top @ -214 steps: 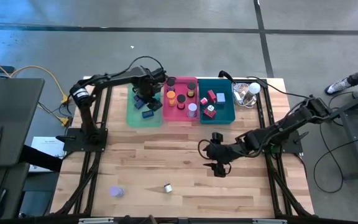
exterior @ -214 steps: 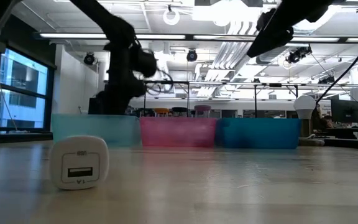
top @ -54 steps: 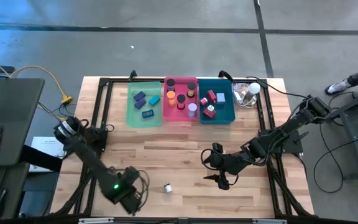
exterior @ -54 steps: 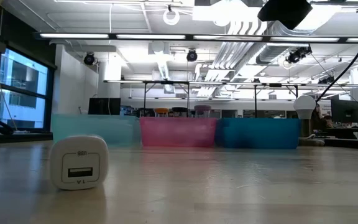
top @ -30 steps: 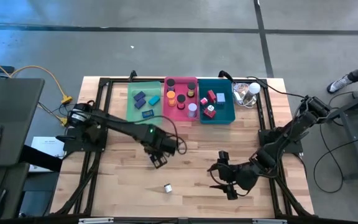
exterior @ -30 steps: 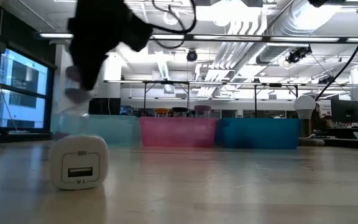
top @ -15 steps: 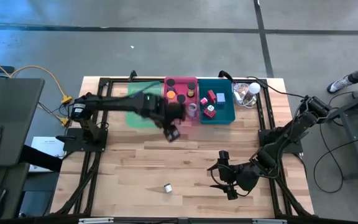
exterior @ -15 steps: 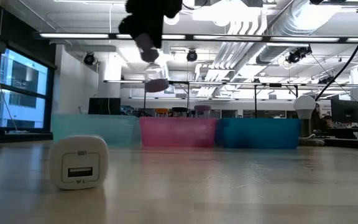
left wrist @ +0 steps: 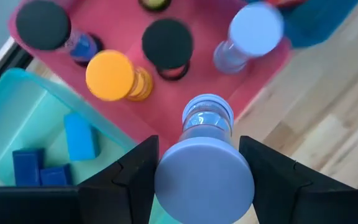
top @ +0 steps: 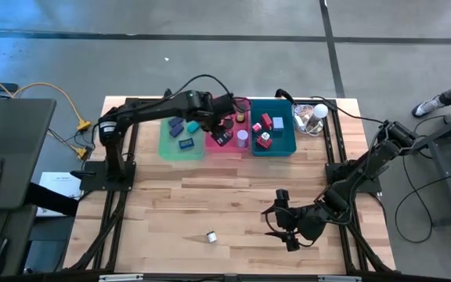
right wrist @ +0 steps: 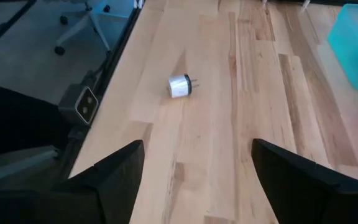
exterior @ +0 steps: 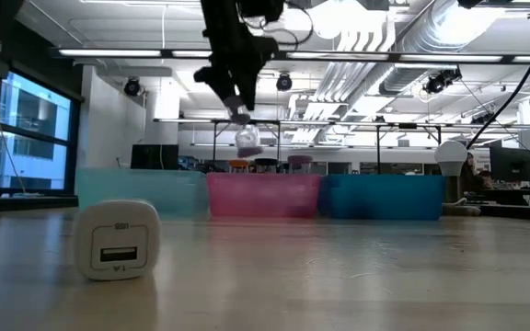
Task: Pick & Place Office items
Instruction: Put the violet hourglass into the pink bin
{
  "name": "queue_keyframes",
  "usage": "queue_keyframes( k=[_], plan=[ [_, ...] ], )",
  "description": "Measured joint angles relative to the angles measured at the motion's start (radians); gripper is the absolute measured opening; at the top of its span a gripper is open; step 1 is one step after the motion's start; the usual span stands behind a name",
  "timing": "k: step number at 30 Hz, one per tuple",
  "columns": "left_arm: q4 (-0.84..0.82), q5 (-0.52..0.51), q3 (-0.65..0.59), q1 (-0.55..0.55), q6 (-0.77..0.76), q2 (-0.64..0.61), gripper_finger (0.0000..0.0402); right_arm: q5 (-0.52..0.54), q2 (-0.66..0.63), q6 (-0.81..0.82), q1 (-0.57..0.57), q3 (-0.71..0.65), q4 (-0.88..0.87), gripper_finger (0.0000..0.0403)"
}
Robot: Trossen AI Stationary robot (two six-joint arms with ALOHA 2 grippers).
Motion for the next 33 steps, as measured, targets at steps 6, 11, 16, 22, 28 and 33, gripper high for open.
queue_keyframes(
  k=[6,11,16,22,28,33],
  plan=[
    [-0.009,0.002,0.000,0.001,0.023,0.078,0.0193,0.026,0.000,0.005,0.000,0.000,-0.032,0.0286],
    [0.004,-0.004,0.000,0.004,-0.011,0.117,0.0193,0.029,0.000,0.005,-0.003,0.000,-0.037,0.0286],
    [0.011,-0.010,0.000,0.015,-0.015,0.132,0.0193,0.027,0.004,0.005,-0.003,0.000,-0.037,0.0286],
    [0.025,-0.013,-0.002,0.037,-0.014,0.139,0.0193,0.025,0.038,0.006,-0.006,0.000,-0.038,0.0286],
    [0.019,0.021,-0.002,0.046,-0.025,0.139,0.0193,0.022,0.076,0.008,-0.008,0.000,-0.037,0.0286],
    [-0.005,0.032,-0.002,0.043,-0.028,0.160,0.0193,0.018,0.095,0.009,-0.008,0.000,-0.039,0.0286]
  ],
)
